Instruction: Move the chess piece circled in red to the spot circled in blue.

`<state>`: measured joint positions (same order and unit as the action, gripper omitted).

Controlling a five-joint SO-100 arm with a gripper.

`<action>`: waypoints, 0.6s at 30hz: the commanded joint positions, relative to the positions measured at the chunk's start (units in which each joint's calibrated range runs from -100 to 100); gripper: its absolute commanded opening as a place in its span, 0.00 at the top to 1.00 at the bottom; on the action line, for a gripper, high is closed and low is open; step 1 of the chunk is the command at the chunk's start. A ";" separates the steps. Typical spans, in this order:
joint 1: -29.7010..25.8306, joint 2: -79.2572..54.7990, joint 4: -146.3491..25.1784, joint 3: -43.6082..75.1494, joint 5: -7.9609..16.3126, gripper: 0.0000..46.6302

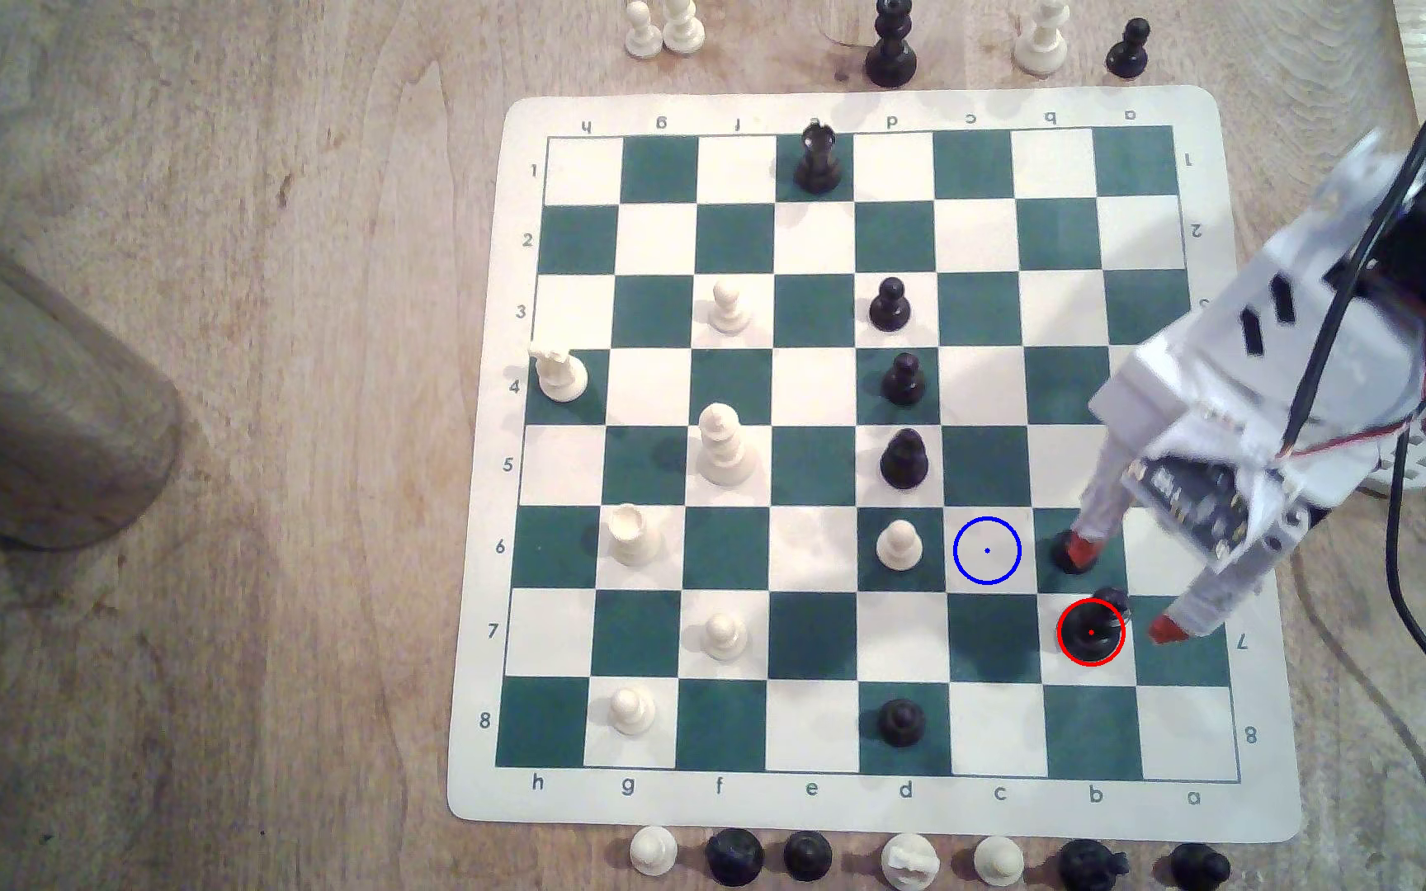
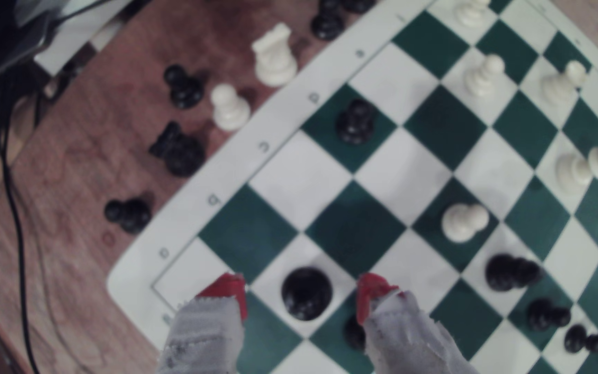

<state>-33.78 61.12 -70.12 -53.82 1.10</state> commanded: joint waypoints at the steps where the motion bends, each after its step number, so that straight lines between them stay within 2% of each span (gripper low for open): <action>1: -1.07 -1.11 1.24 -1.67 0.54 0.60; 18: -2.09 -12.57 6.48 -3.93 1.07 0.66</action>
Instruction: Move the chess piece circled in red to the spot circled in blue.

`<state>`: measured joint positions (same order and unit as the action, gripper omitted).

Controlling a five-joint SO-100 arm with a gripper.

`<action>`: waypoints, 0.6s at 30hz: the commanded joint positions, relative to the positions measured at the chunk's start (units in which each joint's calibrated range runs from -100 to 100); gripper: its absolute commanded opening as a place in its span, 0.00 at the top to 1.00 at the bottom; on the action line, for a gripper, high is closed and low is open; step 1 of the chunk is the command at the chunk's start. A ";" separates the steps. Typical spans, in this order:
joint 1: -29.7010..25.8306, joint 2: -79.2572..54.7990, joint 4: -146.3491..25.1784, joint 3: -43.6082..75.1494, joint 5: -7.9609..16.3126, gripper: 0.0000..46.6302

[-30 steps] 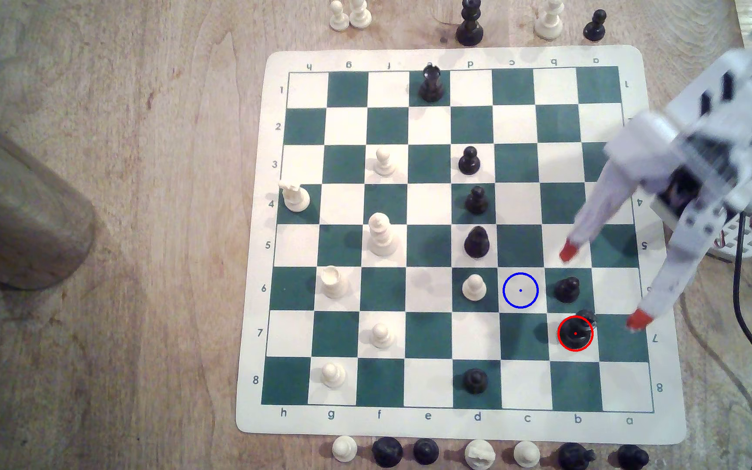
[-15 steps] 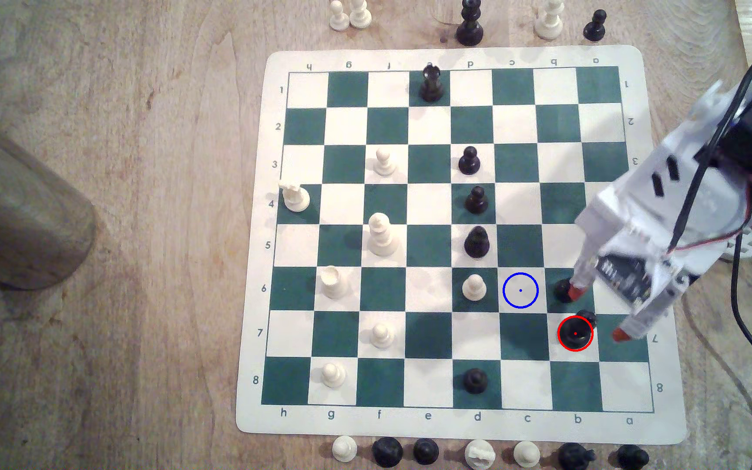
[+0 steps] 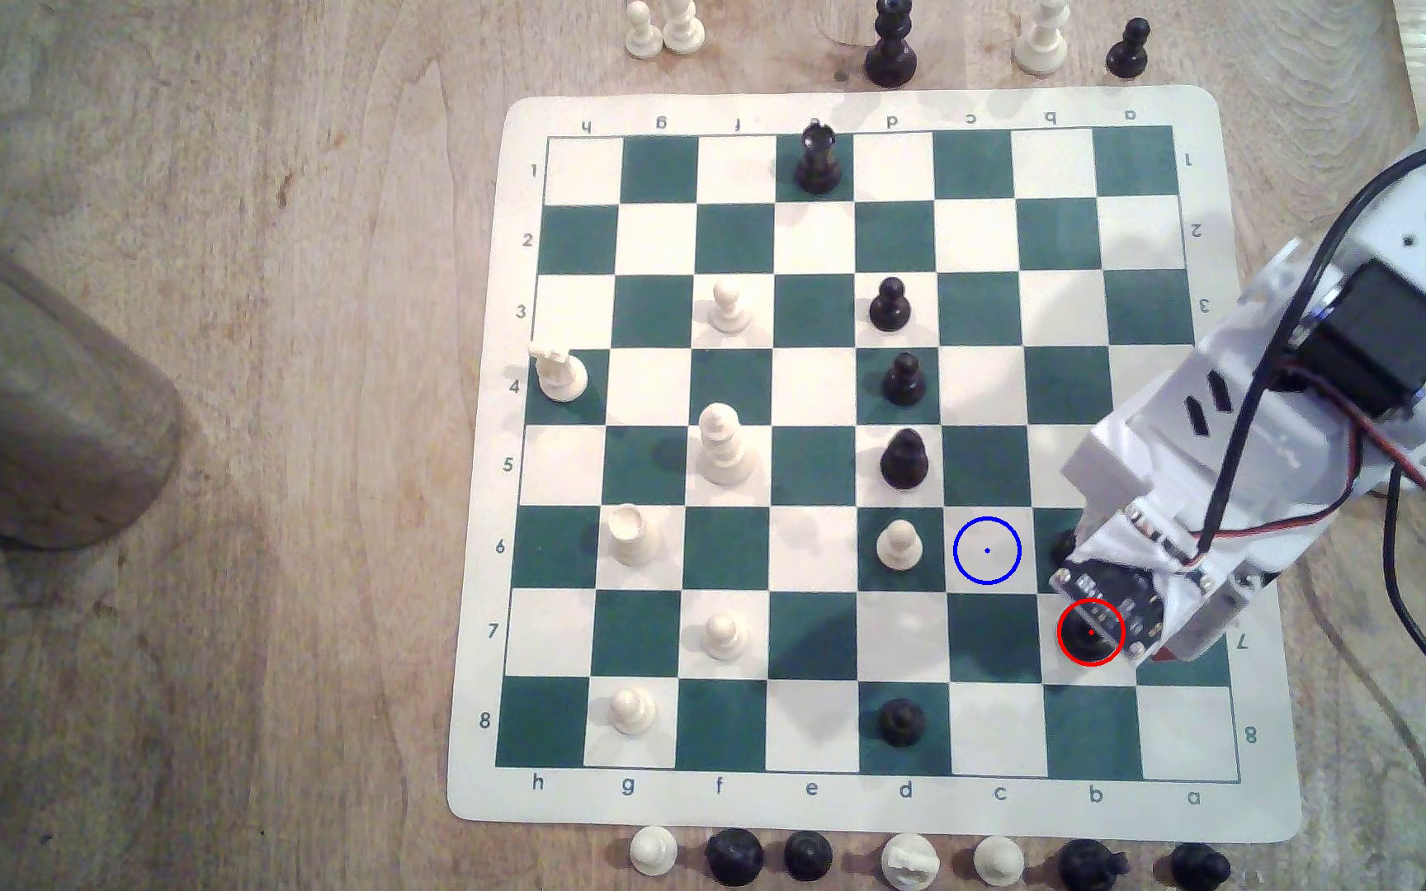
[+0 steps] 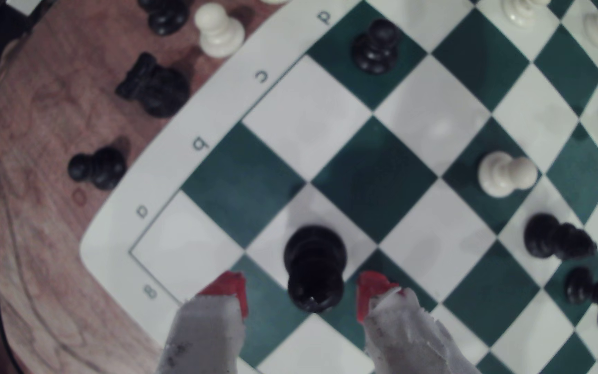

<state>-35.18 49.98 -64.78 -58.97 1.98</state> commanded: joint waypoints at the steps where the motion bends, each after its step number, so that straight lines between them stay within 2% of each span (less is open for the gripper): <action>1: -0.76 -1.59 1.31 1.22 0.24 0.66; 11: -1.39 -5.84 3.60 1.13 0.54 0.70; 18: -1.39 -7.79 4.01 1.13 0.63 0.77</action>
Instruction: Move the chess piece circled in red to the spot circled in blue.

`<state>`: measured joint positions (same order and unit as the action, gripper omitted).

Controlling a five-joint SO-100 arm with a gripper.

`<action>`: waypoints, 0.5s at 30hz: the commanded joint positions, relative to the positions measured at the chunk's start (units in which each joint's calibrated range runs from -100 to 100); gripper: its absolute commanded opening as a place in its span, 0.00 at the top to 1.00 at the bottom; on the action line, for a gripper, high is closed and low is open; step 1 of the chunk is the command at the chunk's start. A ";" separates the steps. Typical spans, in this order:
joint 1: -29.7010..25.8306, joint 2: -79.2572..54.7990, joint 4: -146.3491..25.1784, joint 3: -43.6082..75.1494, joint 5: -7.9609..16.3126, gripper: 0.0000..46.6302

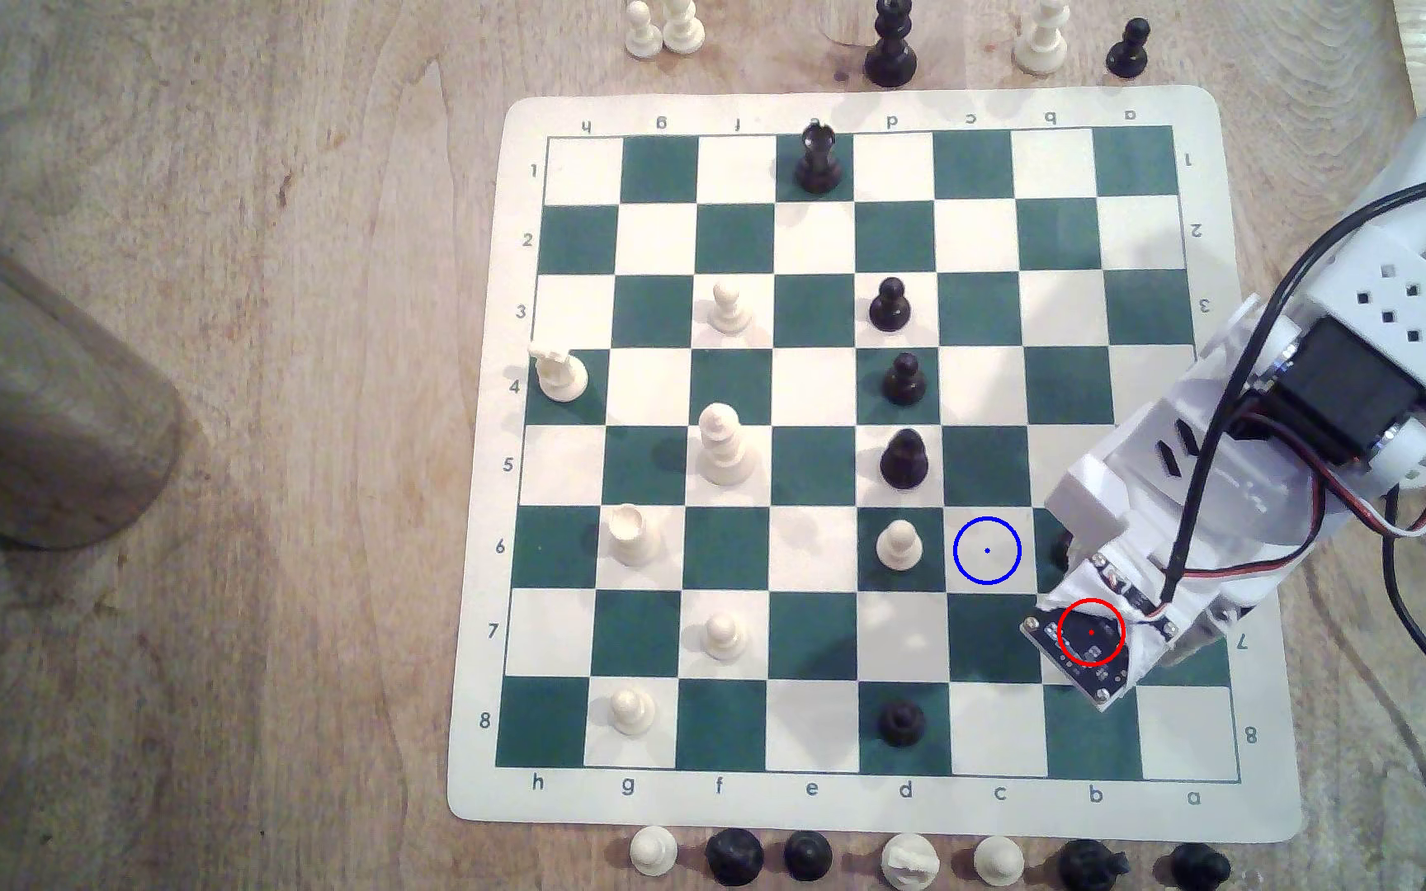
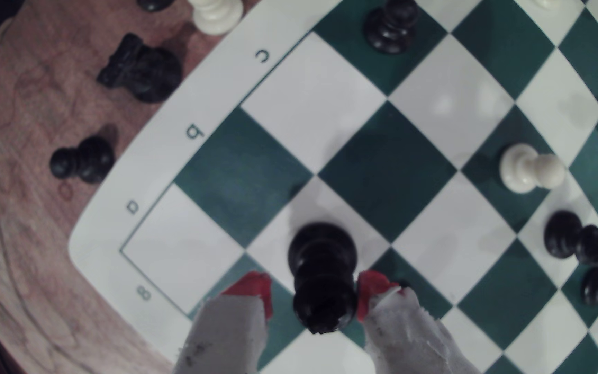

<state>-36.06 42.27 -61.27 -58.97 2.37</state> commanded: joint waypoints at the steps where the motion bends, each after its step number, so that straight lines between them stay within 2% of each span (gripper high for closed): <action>1: -0.50 -0.17 0.42 1.13 0.24 0.79; 6: -0.82 0.09 -0.23 1.13 0.34 0.90; 7: -0.97 0.09 -0.64 1.49 1.03 0.93; 15: -1.52 3.32 -6.70 8.83 3.61 0.95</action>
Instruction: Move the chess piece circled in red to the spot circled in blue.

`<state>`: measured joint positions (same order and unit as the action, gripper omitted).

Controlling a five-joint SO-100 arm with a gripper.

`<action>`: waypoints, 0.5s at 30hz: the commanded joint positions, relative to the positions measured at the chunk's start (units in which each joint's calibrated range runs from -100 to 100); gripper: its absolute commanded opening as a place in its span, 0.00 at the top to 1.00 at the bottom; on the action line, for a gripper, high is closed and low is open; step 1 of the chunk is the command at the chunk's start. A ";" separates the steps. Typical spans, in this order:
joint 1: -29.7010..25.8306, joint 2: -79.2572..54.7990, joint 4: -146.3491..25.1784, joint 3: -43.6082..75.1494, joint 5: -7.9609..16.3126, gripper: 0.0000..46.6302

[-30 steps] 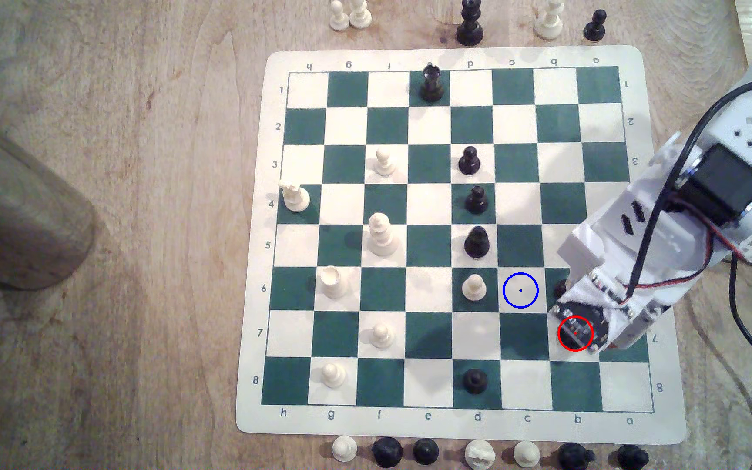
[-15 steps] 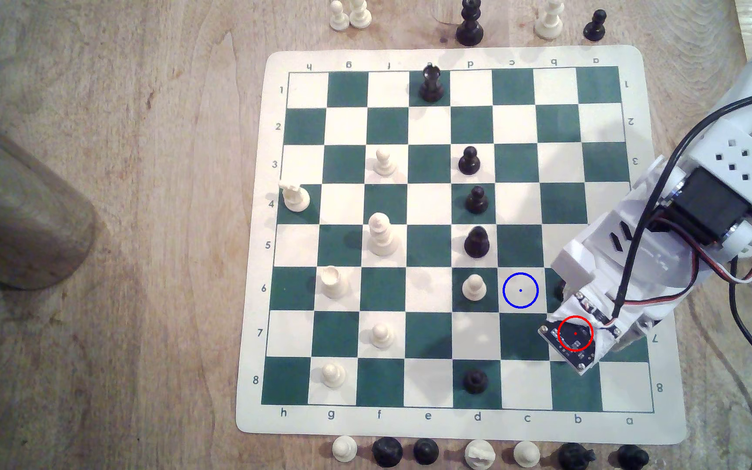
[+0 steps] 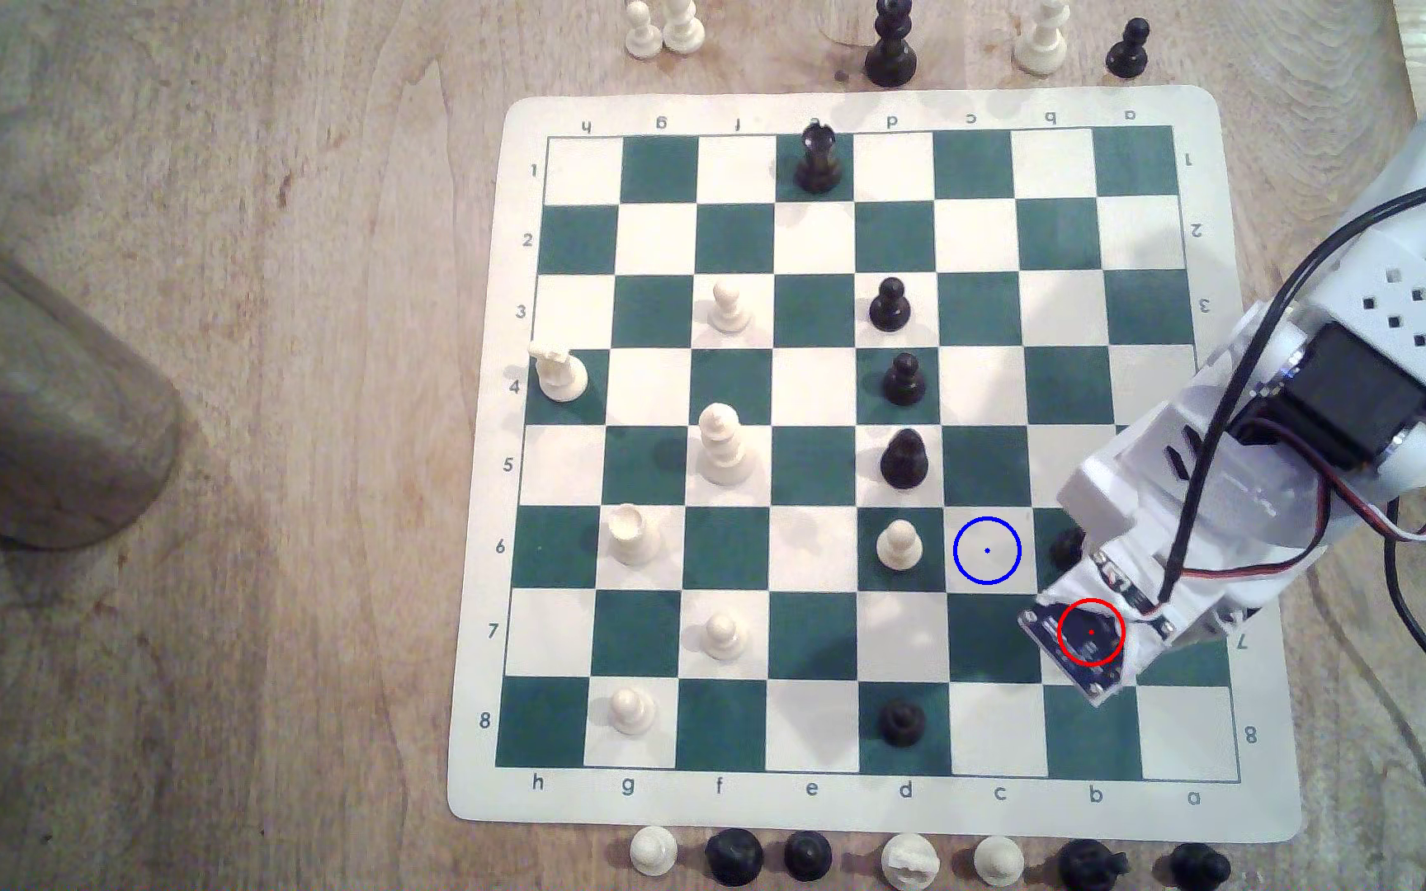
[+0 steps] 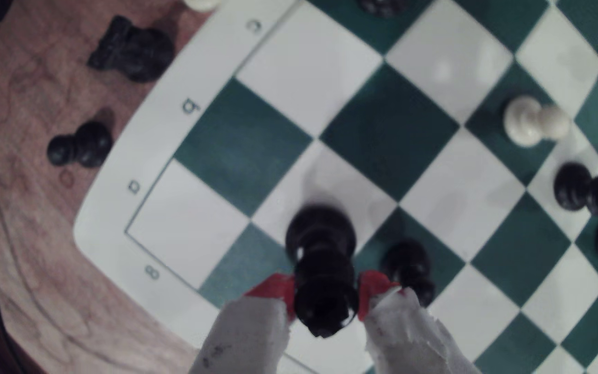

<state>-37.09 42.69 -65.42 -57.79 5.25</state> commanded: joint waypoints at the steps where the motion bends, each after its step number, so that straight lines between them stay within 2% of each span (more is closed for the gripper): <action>1: -0.41 3.83 -4.20 10.11 0.93 0.95; 9: 0.92 4.76 -7.06 16.82 1.61 0.96; 15: 5.38 1.37 -4.52 17.18 0.78 0.96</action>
<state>-33.78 44.95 -71.55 -45.87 6.81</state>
